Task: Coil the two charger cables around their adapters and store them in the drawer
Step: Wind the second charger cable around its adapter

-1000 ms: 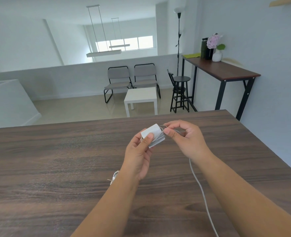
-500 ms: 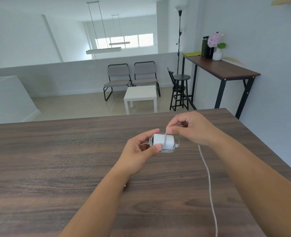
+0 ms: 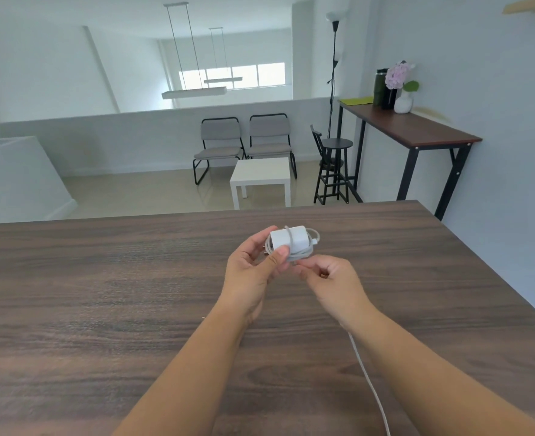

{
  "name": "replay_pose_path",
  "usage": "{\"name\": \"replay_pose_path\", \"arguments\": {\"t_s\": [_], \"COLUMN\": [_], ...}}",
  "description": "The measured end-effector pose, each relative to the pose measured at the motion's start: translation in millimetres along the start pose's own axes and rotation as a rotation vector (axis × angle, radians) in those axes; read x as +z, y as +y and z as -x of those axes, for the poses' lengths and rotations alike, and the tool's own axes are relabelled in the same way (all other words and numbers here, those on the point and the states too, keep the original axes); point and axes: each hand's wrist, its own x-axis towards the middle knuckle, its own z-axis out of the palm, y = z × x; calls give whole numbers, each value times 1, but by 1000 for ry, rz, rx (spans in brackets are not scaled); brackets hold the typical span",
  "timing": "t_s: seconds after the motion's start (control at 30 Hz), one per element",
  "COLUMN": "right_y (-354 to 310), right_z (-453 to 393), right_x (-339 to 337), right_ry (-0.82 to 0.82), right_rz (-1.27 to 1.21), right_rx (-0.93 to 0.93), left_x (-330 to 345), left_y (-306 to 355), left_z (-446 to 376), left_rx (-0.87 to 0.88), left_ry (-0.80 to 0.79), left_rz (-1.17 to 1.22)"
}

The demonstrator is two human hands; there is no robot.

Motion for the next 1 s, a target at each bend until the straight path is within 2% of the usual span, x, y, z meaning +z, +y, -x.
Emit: {"name": "replay_pose_path", "arguments": {"t_s": [0.07,0.17,0.3,0.4,0.5,0.63,0.77,0.87,1.0], "right_y": [-8,-27,-52,-63,-69,-50,-26,-13,-5], "right_z": [5,8,-3,-15,-28,-42,-41,-37,-27], "right_x": [-1,-10,-32,-43,-51,-53,-51,-47,-32], "right_ry": [-9,-123,-262,-312,-351,-383,-297,-254,-124], "right_rz": [187,480,674,736,628,293,-19,-233,-385], "right_rx": [-74,-171,-241,-268,-226,-149,-26,74,70], "left_x": [-4,-14,-22,-24,-25,-22,-24,-18,-5], "left_y": [-4,-10,-12,-12,-8,4,6,0,-7], "left_z": [-4,-10,-10,-9,-7,-2,3,9,8], "left_rx": [45,102,127,116,81,66,10,-52,-98], "left_ry": [61,105,63,-18,-120,-209,-307,-346,-266], "left_rz": [-111,-357,-625,-715,-713,-609,-494,-285,28]}}
